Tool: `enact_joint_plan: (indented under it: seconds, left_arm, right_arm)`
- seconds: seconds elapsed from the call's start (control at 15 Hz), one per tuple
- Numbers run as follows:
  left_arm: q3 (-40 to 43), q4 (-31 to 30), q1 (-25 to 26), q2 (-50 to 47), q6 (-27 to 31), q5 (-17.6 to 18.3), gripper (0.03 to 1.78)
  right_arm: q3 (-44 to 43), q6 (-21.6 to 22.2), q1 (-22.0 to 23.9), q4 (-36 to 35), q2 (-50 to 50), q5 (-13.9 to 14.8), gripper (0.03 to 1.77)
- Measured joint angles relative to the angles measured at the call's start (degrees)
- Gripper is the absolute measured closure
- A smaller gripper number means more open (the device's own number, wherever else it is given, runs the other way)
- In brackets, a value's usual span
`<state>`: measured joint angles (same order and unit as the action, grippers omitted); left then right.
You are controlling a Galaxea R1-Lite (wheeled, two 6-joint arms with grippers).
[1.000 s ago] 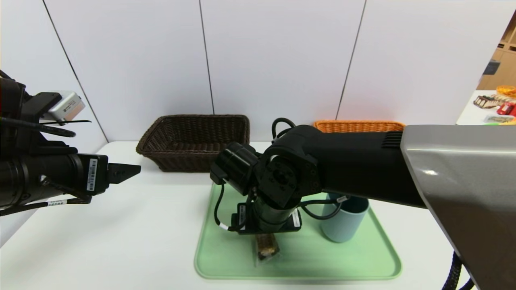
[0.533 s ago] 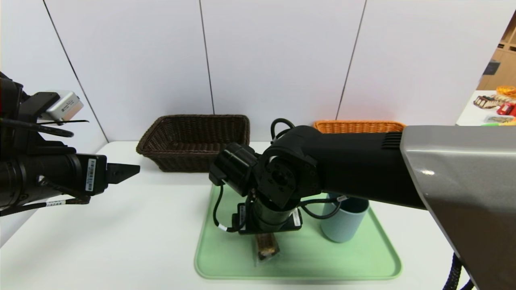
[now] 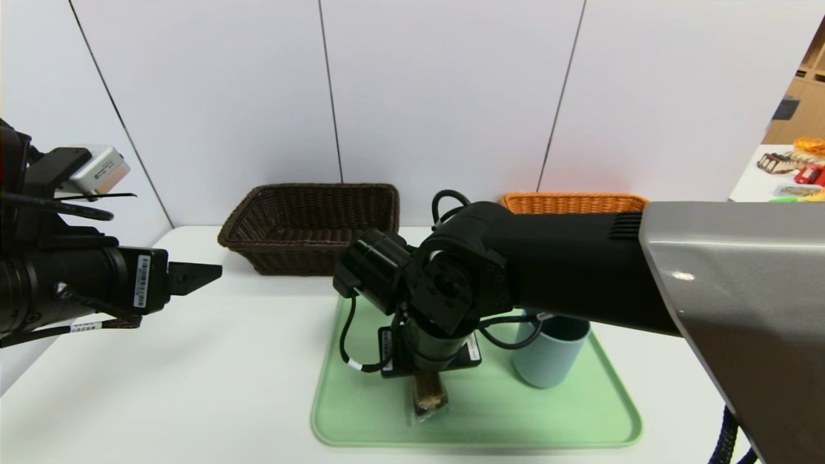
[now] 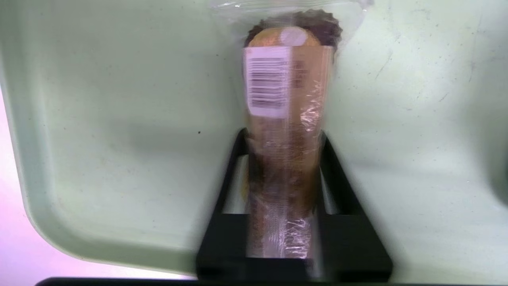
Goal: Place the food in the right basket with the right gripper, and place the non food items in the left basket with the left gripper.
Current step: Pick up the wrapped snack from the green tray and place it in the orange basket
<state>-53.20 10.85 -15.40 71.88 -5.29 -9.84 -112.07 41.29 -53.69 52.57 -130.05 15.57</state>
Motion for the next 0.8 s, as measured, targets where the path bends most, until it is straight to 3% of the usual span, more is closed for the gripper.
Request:
enact_joint_plan:
  seconds: [0.53,0.8]
  left_arm:
    - [0.2,0.0,0.0,-0.4,0.0,0.0,0.12]
    - [0.3,0.0,0.0,-0.4,0.0,0.0,0.12]
  right_arm:
    - [0.1,-3.3,-0.3,1.8,0.1,-0.4,1.49]
    - [0.1,-5.7,-0.5,1.8,1.2,1.0,1.49]
